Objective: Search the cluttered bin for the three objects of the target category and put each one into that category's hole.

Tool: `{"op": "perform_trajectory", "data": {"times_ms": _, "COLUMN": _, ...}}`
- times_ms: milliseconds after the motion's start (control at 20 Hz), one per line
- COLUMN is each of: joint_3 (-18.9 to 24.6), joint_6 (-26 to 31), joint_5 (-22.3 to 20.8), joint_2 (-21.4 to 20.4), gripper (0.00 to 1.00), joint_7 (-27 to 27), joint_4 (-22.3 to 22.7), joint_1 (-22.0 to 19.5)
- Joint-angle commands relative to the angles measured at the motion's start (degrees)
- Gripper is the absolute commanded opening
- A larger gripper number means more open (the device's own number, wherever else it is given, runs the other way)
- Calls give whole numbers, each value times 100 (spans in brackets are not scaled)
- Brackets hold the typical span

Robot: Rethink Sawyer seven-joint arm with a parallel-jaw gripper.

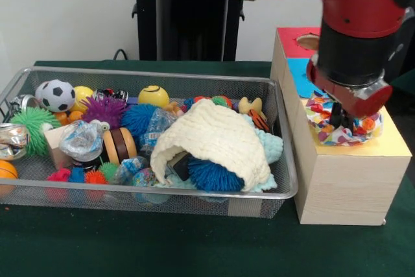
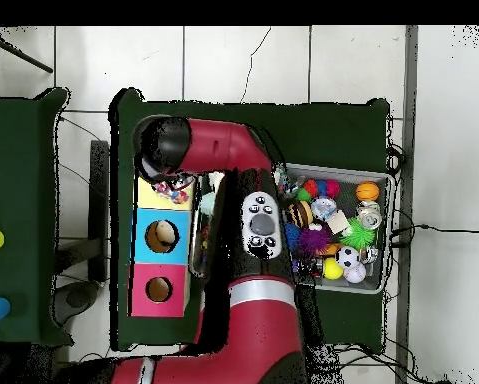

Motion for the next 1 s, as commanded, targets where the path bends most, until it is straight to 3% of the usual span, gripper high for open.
{"op": "perform_trajectory", "data": {"times_ms": 50, "joint_3": -511, "joint_6": -1535, "joint_5": -165, "joint_2": 1737, "gripper": 0, "joint_7": 2178, "joint_4": 345, "joint_1": 591}}
{"op": "perform_trajectory", "data": {"times_ms": 300, "joint_3": -121, "joint_6": -2023, "joint_5": 431, "joint_2": 1805, "gripper": 0, "joint_7": 1612, "joint_4": 751, "joint_1": 294}}
{"op": "perform_trajectory", "data": {"times_ms": 550, "joint_3": -158, "joint_6": -2078, "joint_5": 598, "joint_2": 1799, "gripper": 0, "joint_7": 1323, "joint_4": 854, "joint_1": 298}}
{"op": "perform_trajectory", "data": {"times_ms": 850, "joint_3": -524, "joint_6": -1947, "joint_5": 557, "joint_2": 1893, "gripper": 0, "joint_7": 1300, "joint_4": 619, "joint_1": 513}}
{"op": "perform_trajectory", "data": {"times_ms": 1000, "joint_3": -764, "joint_6": -2491, "joint_5": 292, "joint_2": 2142, "gripper": 0, "joint_7": 1194, "joint_4": 381, "joint_1": 643}}
